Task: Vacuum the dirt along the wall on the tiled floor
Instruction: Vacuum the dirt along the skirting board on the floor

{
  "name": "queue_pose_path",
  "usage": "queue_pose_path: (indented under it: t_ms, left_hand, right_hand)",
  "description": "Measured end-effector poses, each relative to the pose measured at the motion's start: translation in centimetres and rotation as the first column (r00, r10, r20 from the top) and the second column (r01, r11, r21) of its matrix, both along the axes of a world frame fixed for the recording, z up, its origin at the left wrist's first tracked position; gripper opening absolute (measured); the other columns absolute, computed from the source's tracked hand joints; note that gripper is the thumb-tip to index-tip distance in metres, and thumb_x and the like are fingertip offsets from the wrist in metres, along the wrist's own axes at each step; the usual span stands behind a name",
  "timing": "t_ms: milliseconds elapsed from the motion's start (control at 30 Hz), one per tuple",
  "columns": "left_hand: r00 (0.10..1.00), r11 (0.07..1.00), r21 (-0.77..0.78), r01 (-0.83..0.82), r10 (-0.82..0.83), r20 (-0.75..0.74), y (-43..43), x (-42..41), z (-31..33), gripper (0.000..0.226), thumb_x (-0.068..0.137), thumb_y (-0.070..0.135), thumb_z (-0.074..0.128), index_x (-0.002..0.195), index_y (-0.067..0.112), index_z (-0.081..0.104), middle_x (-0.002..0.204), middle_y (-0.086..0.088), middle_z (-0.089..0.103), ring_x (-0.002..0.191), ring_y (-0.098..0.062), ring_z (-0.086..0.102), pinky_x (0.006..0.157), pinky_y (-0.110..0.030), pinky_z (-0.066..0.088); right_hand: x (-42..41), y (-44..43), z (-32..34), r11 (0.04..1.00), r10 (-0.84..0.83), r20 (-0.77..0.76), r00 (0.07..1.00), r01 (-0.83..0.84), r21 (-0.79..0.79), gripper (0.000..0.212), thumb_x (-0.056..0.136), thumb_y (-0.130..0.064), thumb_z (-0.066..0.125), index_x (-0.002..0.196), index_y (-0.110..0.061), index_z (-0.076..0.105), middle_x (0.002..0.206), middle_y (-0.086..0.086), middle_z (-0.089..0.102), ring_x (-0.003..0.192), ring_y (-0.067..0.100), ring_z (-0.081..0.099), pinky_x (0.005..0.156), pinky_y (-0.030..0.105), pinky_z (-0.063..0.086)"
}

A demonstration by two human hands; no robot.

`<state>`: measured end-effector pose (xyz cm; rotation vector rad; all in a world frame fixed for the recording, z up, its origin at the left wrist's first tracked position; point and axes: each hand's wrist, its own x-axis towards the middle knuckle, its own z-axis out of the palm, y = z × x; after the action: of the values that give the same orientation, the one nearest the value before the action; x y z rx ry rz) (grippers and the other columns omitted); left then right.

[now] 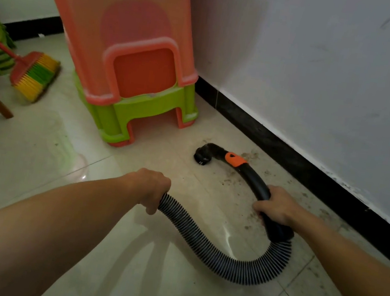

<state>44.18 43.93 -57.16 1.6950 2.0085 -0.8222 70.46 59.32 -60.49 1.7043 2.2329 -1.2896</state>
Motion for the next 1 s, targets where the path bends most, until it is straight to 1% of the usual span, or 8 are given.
queue_pose_path:
  t_ms: [100, 200, 300, 467, 600, 767, 900, 1000]
  left_hand:
    - [0.999, 0.999, 0.043, -0.032, 0.033, -0.019, -0.4, -1.1, 0.5, 0.04, 0.073, 0.028, 0.074, 0.108, 0.018, 0.056, 0.092, 0.0, 0.055, 0.088, -0.02, 0.06, 0.069, -0.031, 0.048]
    - [0.997, 0.994, 0.079, -0.074, 0.077, -0.03, -0.9, -2.0, 0.5, 0.041, 0.076, 0.028, 0.071, 0.111, 0.017, 0.054, 0.094, 0.0, 0.053, 0.092, -0.021, 0.06, 0.07, -0.031, 0.047]
    - [0.995, 0.993, 0.071, -0.096, 0.099, -0.034, -1.7, -2.8, 0.1, 0.041, 0.077, 0.027, 0.07, 0.112, 0.016, 0.052, 0.095, -0.001, 0.052, 0.09, -0.021, 0.058, 0.071, -0.031, 0.047]
    - [0.988, 0.986, 0.076, -0.15, 0.151, -0.012, -2.5, -4.5, 0.0, 0.043, 0.073, 0.026, 0.073, 0.112, 0.017, 0.055, 0.095, 0.0, 0.054, 0.088, -0.021, 0.059, 0.07, -0.031, 0.048]
    - [0.99, 0.985, 0.1, -0.144, 0.142, 0.024, -2.0, -4.0, -0.1, 0.041, 0.073, 0.026, 0.073, 0.108, 0.017, 0.055, 0.094, -0.001, 0.055, 0.089, -0.021, 0.059, 0.069, -0.031, 0.047]
    - [0.993, 0.992, 0.052, -0.115, 0.113, 0.045, -2.7, -3.5, -0.5, 0.041, 0.072, 0.025, 0.075, 0.107, 0.019, 0.056, 0.094, 0.0, 0.056, 0.088, -0.02, 0.06, 0.072, -0.031, 0.05]
    - [0.988, 0.986, 0.053, -0.157, 0.157, 0.014, -4.1, -4.2, 0.2, 0.042, 0.073, 0.027, 0.076, 0.108, 0.018, 0.052, 0.092, 0.0, 0.052, 0.085, -0.019, 0.056, 0.07, -0.03, 0.047]
    - [0.979, 0.979, 0.011, -0.203, 0.202, 0.018, -5.6, -5.2, 0.2, 0.041, 0.072, 0.028, 0.077, 0.103, 0.019, 0.052, 0.09, 0.002, 0.053, 0.087, -0.019, 0.058, 0.07, -0.03, 0.048]
  right_hand:
    - [-1.1, 0.7, -0.7, 0.991, -0.126, 0.037, 0.991, 0.125, 0.044, 0.043, 0.077, -0.023, 0.075, 0.113, -0.009, 0.055, 0.097, 0.014, 0.064, 0.086, 0.03, 0.064, 0.076, 0.04, 0.056]
    - [-2.9, 1.6, -0.9, 0.985, -0.159, 0.041, 0.986, 0.156, 0.067, 0.047, 0.079, -0.025, 0.074, 0.117, -0.007, 0.052, 0.1, 0.015, 0.062, 0.087, 0.031, 0.062, 0.072, 0.038, 0.052]
    - [-5.2, 1.8, -1.0, 0.987, -0.136, 0.028, 0.99, 0.133, 0.089, 0.044, 0.082, -0.022, 0.073, 0.117, -0.007, 0.051, 0.103, 0.015, 0.06, 0.089, 0.032, 0.06, 0.071, 0.037, 0.049]
    - [-6.3, 1.7, -1.2, 0.996, -0.081, -0.001, 0.997, 0.081, 0.03, 0.041, 0.077, -0.014, 0.074, 0.111, -0.005, 0.053, 0.096, 0.02, 0.067, 0.086, 0.036, 0.067, 0.076, 0.046, 0.058]
    - [-4.9, 1.1, -1.2, 0.992, -0.098, 0.022, 0.995, 0.096, 0.081, 0.041, 0.078, -0.015, 0.074, 0.111, -0.007, 0.052, 0.097, 0.02, 0.067, 0.086, 0.037, 0.067, 0.077, 0.046, 0.058]
    - [-5.1, 0.4, -0.7, 0.997, 0.036, -0.03, 0.999, -0.038, -0.073, 0.032, 0.078, -0.009, 0.071, 0.105, -0.011, 0.054, 0.086, 0.021, 0.069, 0.072, 0.032, 0.068, 0.076, 0.05, 0.06]
    - [-6.9, -0.2, -0.8, 0.993, -0.034, 0.093, 0.995, 0.023, 0.117, 0.049, 0.082, -0.026, 0.073, 0.123, -0.009, 0.051, 0.102, 0.013, 0.061, 0.089, 0.03, 0.062, 0.077, 0.041, 0.054]
    - [-8.5, -1.4, -0.6, 0.993, 0.08, 0.034, 0.996, -0.083, 0.085, 0.049, 0.08, -0.023, 0.074, 0.122, -0.01, 0.051, 0.101, 0.012, 0.061, 0.089, 0.029, 0.062, 0.077, 0.039, 0.053]
